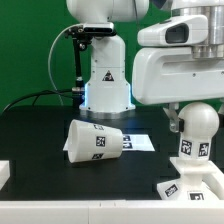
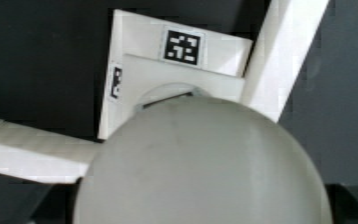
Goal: Assemble lamp
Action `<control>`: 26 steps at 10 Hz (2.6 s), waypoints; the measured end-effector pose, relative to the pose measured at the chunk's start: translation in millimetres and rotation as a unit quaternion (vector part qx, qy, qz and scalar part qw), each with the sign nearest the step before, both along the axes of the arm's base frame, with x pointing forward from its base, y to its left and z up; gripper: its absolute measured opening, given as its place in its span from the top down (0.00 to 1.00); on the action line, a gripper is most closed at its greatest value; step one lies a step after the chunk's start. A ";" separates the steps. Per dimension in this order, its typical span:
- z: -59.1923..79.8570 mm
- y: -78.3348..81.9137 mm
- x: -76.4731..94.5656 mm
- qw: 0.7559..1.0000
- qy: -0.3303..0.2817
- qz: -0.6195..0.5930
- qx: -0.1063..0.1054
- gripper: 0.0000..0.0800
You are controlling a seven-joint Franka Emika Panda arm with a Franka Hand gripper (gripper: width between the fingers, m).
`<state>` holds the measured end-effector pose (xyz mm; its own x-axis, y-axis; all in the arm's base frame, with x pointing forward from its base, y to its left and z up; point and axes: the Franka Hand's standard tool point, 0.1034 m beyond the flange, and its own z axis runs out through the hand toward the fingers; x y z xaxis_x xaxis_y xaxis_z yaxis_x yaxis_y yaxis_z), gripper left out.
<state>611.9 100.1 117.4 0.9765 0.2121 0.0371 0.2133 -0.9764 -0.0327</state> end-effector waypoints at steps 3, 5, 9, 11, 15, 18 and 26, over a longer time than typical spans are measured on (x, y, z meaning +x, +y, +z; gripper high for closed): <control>0.6 -0.5 4.3 0.983 -0.007 -0.181 0.012 0.28; -1.3 -0.6 4.2 0.937 -0.015 -0.347 0.028 0.28; -1.7 -4.1 5.4 0.858 -0.006 -0.510 0.062 0.28; -2.5 -2.8 4.7 0.876 -0.009 -0.479 0.058 0.17; 0.1 0.4 2.7 0.988 -0.022 -0.152 0.004 0.13; -0.7 -3.3 3.2 0.999 -0.027 -0.025 -0.006 0.13; -3.7 -1.4 6.5 0.998 -0.044 0.044 -0.025 0.28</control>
Offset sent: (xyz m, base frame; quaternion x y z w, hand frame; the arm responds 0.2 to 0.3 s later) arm -0.0048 -0.0055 -0.0003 -0.0376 0.0482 0.3061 0.9500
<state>618.5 98.7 113.7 0.9478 0.2999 0.1084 0.2976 -0.9540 0.0372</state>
